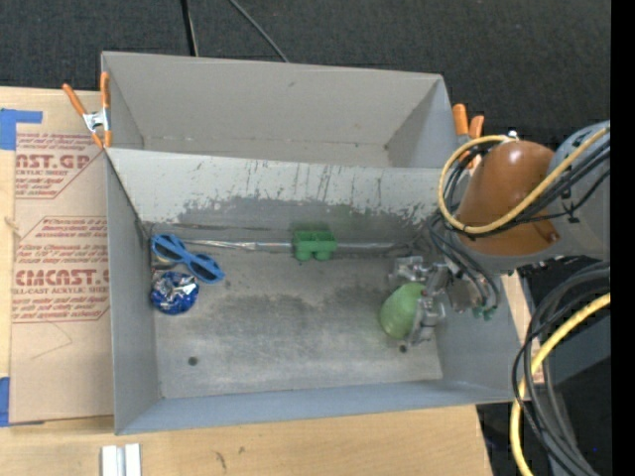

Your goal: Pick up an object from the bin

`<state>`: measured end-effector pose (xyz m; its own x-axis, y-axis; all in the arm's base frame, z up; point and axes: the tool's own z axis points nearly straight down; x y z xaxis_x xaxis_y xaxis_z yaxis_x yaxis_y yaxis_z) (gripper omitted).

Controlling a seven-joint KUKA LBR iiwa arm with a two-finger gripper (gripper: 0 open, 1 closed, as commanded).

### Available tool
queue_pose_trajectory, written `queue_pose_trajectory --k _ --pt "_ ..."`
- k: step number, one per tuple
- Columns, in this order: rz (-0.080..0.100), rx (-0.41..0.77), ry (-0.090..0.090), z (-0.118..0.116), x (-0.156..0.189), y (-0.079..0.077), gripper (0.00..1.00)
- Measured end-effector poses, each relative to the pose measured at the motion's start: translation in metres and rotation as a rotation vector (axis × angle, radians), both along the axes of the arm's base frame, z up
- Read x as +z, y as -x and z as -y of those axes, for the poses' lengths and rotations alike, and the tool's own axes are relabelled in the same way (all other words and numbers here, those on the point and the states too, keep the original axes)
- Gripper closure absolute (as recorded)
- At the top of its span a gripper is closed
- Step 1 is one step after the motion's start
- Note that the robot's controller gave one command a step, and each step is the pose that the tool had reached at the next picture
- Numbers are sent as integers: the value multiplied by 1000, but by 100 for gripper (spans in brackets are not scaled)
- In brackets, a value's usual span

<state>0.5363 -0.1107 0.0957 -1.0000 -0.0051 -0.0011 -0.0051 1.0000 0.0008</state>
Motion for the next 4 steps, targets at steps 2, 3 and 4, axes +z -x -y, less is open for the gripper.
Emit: queue_pose_trajectory --k 2,3,4 --pt "2 56 1 3 141 32 0" --pt "-6 17 -3 -53 -24 -9 0" --pt "-2 113 1 8 -25 -32 0"
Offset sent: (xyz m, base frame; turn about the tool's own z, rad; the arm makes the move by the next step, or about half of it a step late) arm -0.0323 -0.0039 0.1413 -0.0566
